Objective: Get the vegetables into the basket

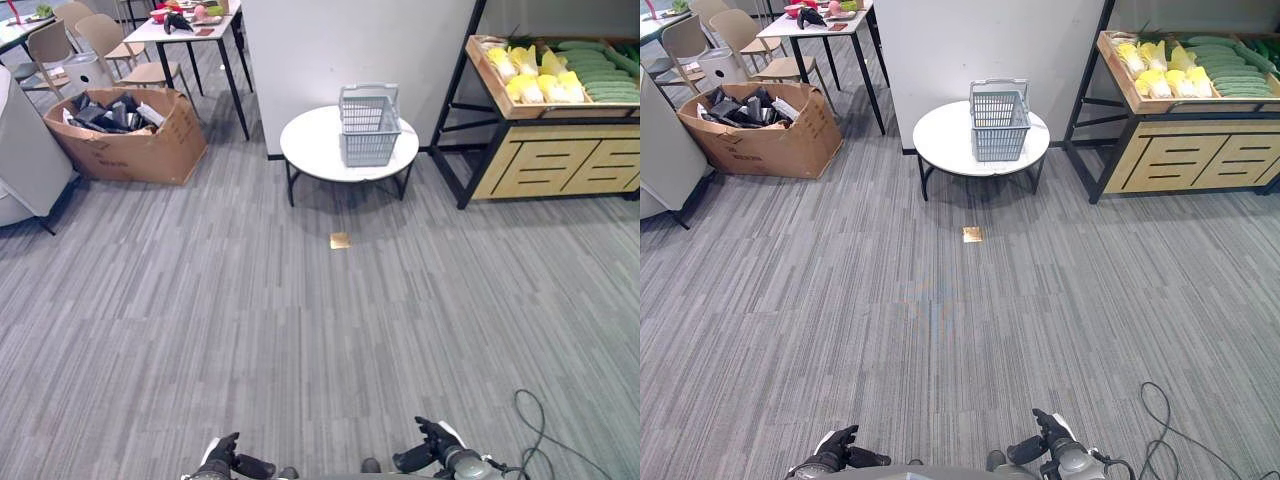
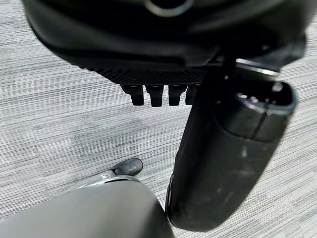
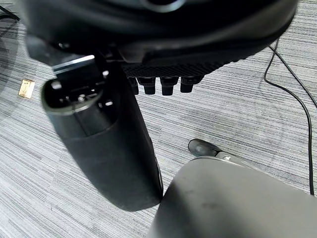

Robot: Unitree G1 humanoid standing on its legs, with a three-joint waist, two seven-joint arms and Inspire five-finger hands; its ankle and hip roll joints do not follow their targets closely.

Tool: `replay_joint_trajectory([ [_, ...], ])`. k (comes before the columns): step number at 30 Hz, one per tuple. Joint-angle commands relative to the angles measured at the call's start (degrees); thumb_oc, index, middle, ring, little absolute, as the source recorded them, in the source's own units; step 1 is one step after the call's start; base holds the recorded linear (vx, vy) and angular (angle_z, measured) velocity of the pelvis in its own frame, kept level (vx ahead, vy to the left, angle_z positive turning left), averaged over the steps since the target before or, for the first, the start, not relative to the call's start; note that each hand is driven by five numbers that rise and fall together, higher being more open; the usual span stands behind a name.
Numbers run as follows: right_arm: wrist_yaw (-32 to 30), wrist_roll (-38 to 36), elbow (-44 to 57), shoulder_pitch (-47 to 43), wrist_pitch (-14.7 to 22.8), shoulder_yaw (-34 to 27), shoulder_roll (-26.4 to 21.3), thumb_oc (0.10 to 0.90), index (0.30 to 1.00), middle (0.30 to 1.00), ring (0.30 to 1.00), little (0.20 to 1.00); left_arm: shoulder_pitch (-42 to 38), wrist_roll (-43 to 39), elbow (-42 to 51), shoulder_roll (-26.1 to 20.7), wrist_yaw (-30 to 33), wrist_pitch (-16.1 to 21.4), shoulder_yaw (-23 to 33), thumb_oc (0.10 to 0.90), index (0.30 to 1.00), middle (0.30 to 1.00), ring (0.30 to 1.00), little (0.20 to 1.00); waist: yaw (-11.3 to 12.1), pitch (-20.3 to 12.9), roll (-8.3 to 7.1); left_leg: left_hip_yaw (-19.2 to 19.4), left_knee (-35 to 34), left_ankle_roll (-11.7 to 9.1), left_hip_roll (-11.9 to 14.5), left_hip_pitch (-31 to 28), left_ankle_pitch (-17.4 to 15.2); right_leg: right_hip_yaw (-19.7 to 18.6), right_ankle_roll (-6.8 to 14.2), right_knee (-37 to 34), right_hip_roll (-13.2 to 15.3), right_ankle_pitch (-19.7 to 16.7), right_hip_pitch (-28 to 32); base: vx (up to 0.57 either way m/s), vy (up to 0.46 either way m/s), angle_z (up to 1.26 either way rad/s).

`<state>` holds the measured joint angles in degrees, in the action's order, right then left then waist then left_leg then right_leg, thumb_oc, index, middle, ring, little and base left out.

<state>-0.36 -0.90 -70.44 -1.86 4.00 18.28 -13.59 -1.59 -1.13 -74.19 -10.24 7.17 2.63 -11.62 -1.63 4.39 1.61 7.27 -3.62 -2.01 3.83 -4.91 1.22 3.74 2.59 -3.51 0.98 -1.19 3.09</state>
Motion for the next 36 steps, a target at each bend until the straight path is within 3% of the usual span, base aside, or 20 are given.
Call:
replay_joint_trajectory([
  [1,0.1,1.3,-2.7,1.3,-0.8,3.5,-0.7,0.900,1.000,1.000,1.000,1.000,-0.2,0.6,-3.7,-0.9,0.3,-0.5,0.2,0.900,1.000,1.000,1.000,1.000,-0.3,0.0,-3.23,0.6,-1.4,-3.0,0.7,-0.3,2.6,0.9,4.5,-1.5,3.0,-3.4,1.3,0.00,0.000,0.00],
  [30,0.4,0.7,-2.7,1.6,-0.8,3.3,-1.0,0.900,1.000,1.000,1.000,1.000,-0.3,0.3,-3.9,-1.4,0.7,-0.7,0.6,0.900,1.000,1.000,1.000,1.000,-0.3,0.5,-3.29,-0.4,-1.4,-3.2,1.2,-0.9,2.8,1.6,3.7,-1.5,2.1,-2.7,2.1,0.00,-0.001,0.00],
  [36,0.0,0.0,-2.1,0.7,-0.8,2.8,-1.8,0.900,1.000,1.000,1.000,1.000,-1.2,0.9,-3.4,-2.1,1.5,-1.0,0.1,0.900,1.000,1.000,1.000,1.000,-0.5,2.0,-2.93,-0.9,-1.4,-3.4,1.7,0.3,3.4,1.6,3.2,0.0,1.7,-2.3,0.3,0.00,-0.025,0.01],
])
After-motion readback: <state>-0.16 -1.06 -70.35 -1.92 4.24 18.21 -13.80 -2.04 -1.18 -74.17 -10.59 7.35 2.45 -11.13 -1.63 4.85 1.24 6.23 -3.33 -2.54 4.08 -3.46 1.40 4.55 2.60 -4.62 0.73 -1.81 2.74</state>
